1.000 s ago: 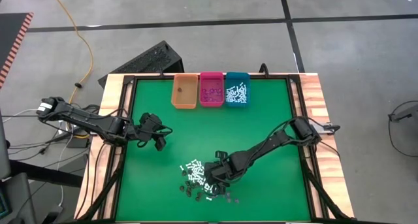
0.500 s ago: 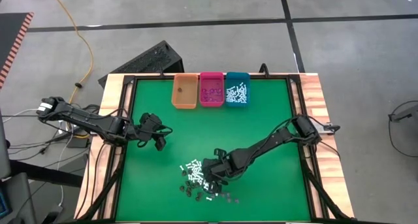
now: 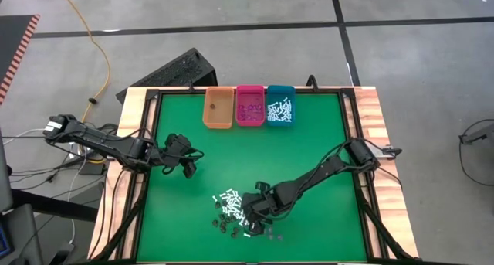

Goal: Sort Halloween decoration
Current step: Put the white bone toy into the blue bin

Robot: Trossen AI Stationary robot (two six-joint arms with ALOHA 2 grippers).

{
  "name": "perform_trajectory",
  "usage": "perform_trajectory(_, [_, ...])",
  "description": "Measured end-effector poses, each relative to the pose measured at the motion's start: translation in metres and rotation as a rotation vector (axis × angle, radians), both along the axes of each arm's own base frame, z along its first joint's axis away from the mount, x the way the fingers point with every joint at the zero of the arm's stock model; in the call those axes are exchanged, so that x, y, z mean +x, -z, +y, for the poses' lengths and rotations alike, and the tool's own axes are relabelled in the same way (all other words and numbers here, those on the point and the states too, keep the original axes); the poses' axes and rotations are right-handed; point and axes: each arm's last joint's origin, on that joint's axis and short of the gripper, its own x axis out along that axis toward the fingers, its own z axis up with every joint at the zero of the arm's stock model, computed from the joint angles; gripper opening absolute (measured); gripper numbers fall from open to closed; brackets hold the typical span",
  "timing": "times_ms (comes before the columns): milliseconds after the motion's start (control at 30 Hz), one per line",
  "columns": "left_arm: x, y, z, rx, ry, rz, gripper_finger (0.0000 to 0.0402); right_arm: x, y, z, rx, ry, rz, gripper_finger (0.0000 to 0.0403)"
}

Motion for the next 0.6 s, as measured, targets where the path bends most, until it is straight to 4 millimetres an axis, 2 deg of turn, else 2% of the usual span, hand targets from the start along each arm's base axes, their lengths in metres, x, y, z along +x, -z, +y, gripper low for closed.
perform_trajectory(133, [0.0, 0.0, 0.0, 0.0, 0.0, 0.0, 0.0144, -0.004, 0.008, -0.002, -0.011, 0.002, 0.027, 0.0127])
perform_trajectory(433, [0.0, 0.0, 0.0, 0.008, 0.004, 0.003, 0.0144, -0.007, 0.012, -0.008, -0.028, 0.035, 0.055, 0.0127])
perform_trajectory(533, [0.0, 0.0, 0.0, 0.008, 0.004, 0.003, 0.0144, -0.013, 0.003, -0.013, -0.088, 0.072, 0.053, 0.0127])
perform_trajectory(600, [0.0, 0.0, 0.0, 0.002, 0.003, 0.004, 0.0144, -0.02, -0.015, -0.017, -0.082, 0.082, 0.055, 0.0127])
